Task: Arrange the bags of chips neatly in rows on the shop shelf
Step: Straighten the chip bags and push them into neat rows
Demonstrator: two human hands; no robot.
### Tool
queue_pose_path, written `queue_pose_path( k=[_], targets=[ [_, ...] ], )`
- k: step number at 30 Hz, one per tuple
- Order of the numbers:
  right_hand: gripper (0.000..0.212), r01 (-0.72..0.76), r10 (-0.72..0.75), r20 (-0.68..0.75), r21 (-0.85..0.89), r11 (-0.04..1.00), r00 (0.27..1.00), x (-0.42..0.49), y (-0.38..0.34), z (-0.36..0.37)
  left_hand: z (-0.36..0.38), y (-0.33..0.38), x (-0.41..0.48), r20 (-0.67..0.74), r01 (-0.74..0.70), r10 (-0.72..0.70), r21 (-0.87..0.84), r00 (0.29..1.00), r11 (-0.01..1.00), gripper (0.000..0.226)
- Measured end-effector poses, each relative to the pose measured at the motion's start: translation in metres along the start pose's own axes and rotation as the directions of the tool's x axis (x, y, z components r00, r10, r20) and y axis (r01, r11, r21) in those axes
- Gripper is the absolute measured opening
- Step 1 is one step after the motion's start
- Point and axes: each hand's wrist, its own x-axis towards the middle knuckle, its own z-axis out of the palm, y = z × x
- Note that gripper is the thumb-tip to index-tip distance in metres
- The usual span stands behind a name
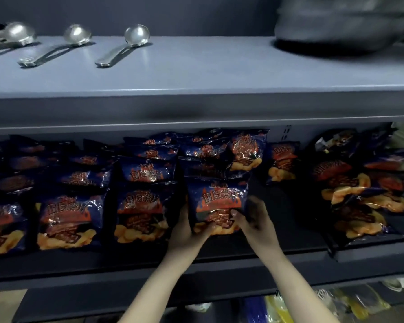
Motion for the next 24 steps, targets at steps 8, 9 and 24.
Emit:
queue_pose_path(
  k=[8,9,24],
  targets=[
    [0.070,0.121,-0.132,-0.016,-0.302,0.946,0.991,-0.003,0.023,0.031,0.022,-0.019,-0.002,-0.184,-0.073,0.127,0.277,0.975,0.958,0.074],
    [0.073,0.129,-0.137,0.000,-0.337,0.933,0.991,-0.003,0.025,0.032,0.023,-0.021,-0.003,-0.194,-0.081,0.140,0.287,0.971,0.955,0.075],
    [0.079,0.105,-0.183,-0.148,-0.422,0.901,0.972,-0.012,0.023,0.036,0.025,-0.039,-0.006,-0.087,-0.274,0.366,0.509,0.927,0.816,0.093]
  ],
)
